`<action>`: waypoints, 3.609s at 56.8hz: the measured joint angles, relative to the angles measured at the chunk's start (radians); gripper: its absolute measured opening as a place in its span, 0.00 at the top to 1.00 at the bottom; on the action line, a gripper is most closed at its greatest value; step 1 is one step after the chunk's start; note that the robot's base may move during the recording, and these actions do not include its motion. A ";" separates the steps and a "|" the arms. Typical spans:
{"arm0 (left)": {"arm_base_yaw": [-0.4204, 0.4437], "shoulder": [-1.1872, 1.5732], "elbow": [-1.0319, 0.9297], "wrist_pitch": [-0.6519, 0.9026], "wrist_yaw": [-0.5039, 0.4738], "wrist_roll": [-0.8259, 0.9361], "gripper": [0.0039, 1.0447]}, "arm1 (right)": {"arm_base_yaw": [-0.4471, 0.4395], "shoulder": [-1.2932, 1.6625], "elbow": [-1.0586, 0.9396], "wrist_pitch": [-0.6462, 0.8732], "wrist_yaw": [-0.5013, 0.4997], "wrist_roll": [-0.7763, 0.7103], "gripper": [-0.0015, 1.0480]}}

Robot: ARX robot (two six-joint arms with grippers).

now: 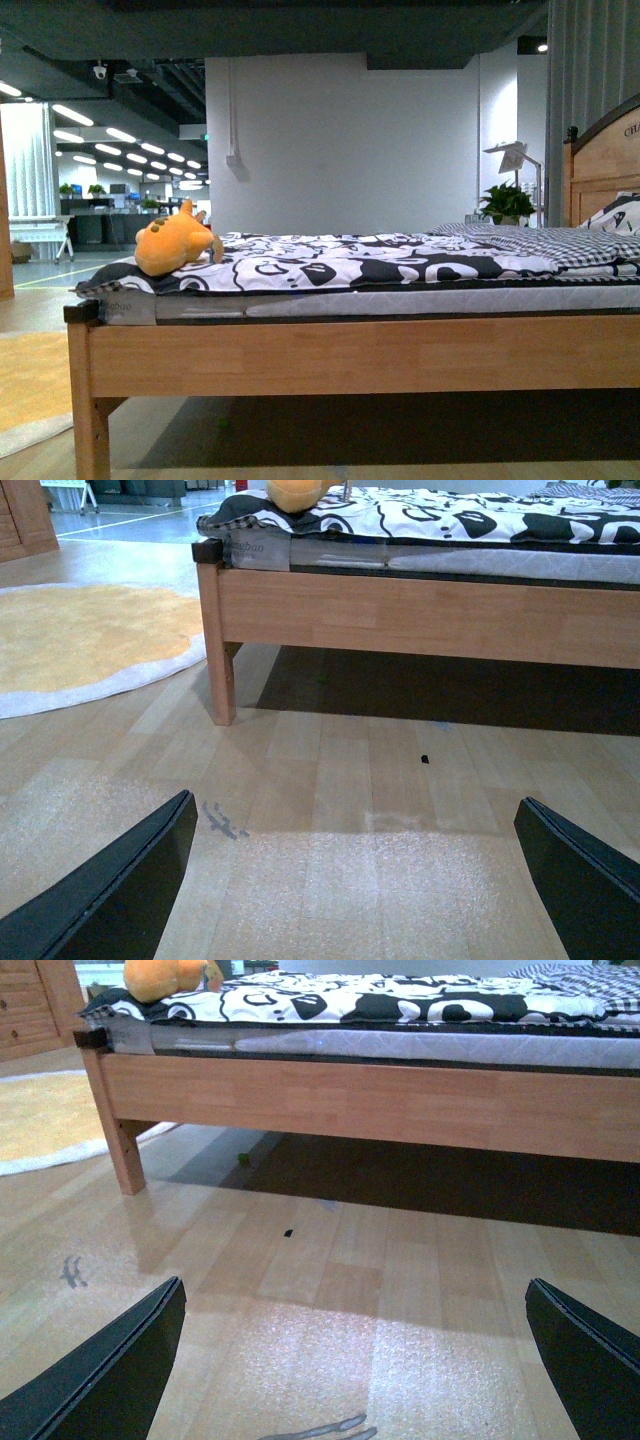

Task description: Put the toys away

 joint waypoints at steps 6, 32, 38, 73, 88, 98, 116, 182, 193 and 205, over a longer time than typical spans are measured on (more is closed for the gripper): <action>0.000 0.000 0.000 0.000 0.000 0.000 0.05 | 0.000 0.000 0.000 0.000 0.000 0.000 0.00; 0.000 0.000 0.000 0.000 0.000 0.000 0.05 | 0.000 0.000 0.000 0.000 0.000 0.000 0.00; 0.000 0.000 0.000 0.000 0.000 0.000 0.05 | 0.000 0.000 0.000 0.000 0.000 0.000 0.00; 0.000 0.000 0.000 0.000 0.000 0.000 0.05 | 0.000 0.000 0.000 0.000 0.000 0.000 0.00; 0.000 0.000 0.000 0.000 0.000 0.000 0.05 | 0.000 0.000 0.000 0.000 0.000 0.000 0.00; 0.000 0.000 0.000 0.000 0.000 0.000 0.05 | 0.000 0.000 0.000 0.000 0.000 0.000 0.00; 0.000 0.000 0.000 0.000 0.000 0.000 0.05 | 0.000 0.000 0.000 0.000 0.000 0.000 0.00; 0.000 -0.001 0.000 0.000 -0.001 0.001 0.05 | 0.001 0.000 0.000 0.000 0.000 0.000 0.00; 0.000 -0.003 0.000 -0.001 -0.001 0.003 0.05 | 0.001 0.000 0.000 0.000 0.000 0.000 0.00; -0.002 -0.004 0.000 0.000 -0.002 0.003 0.05 | 0.001 0.001 0.000 0.000 -0.006 0.000 0.00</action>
